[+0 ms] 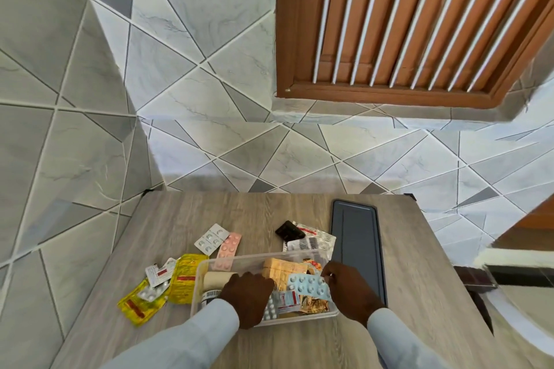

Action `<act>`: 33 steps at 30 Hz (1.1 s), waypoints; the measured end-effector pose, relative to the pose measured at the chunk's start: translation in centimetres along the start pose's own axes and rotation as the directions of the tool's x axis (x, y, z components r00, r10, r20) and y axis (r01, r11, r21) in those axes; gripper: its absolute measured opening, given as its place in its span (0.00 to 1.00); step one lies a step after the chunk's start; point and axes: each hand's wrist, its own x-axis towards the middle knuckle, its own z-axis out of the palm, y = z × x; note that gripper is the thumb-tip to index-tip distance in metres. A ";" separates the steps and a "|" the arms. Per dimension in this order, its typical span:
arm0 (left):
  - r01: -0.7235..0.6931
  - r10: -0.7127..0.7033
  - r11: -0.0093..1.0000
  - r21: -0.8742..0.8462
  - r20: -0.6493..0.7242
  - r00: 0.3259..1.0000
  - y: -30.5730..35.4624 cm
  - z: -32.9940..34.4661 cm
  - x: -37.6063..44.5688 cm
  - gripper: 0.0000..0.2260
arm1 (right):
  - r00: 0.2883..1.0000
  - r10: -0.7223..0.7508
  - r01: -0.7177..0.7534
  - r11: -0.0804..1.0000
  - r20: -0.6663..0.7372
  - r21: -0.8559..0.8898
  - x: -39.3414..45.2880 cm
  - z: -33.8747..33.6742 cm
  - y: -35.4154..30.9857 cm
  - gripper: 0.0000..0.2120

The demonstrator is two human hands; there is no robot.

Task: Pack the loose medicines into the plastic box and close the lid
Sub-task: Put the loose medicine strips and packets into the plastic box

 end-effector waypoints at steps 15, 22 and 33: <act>-0.049 0.049 0.997 -0.063 0.000 0.999 -0.2 1.0 -0.1 0.16 | 0.993 -0.082 0.090 0.990 0.081 -0.104 -1.1 1.9 -1.5 0.12; -0.017 -0.007 0.939 -0.344 -0.066 0.998 -3.1 0.5 0.0 0.14 | 0.996 -0.061 0.056 0.996 0.072 0.065 -0.4 0.1 -1.8 0.07; 0.145 -0.152 0.890 -0.433 0.020 0.988 -7.8 -0.9 1.2 0.20 | 0.999 0.031 -0.028 0.990 -0.016 0.141 1.4 -1.2 -1.1 0.08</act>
